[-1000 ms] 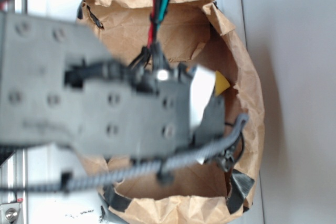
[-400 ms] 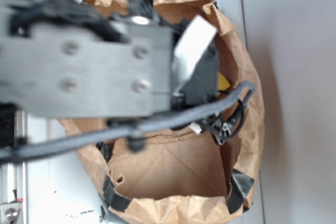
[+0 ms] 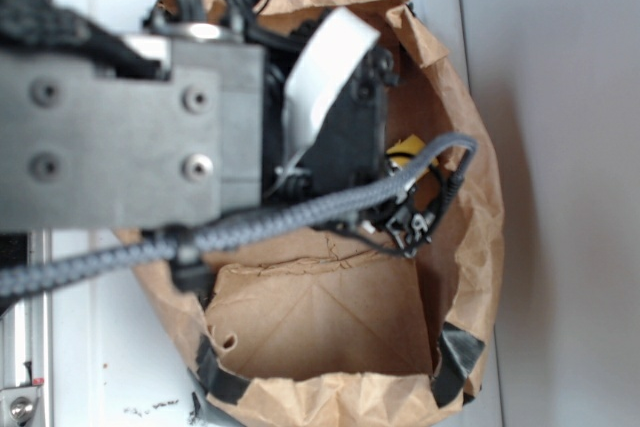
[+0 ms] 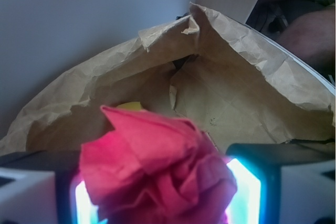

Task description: Grab the red paper.

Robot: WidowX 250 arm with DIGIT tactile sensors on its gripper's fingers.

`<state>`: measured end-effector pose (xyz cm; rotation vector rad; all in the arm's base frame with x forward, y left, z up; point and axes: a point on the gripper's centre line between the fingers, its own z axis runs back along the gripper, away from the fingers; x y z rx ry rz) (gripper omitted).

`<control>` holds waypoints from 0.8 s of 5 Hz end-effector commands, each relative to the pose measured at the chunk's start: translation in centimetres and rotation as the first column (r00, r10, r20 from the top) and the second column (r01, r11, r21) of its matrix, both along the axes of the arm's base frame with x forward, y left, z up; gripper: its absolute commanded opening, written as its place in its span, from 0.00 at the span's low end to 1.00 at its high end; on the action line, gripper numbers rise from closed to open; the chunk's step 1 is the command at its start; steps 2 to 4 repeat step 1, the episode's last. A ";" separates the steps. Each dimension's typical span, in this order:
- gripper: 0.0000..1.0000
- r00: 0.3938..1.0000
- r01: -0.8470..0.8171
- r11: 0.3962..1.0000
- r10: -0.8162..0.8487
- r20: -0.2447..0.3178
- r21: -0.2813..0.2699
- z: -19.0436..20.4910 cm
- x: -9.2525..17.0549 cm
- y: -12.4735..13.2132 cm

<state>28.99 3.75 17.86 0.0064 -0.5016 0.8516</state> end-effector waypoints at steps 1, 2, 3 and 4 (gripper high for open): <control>0.00 0.999 -0.001 1.000 0.001 0.049 0.000 1.7 0.2 0.4; 0.00 0.999 -0.001 1.000 0.001 0.049 0.000 1.7 0.2 0.4; 0.00 0.999 -0.001 1.000 0.001 0.049 0.000 1.7 0.2 0.4; 0.00 0.999 -0.001 1.000 0.001 0.049 0.000 1.7 0.2 0.4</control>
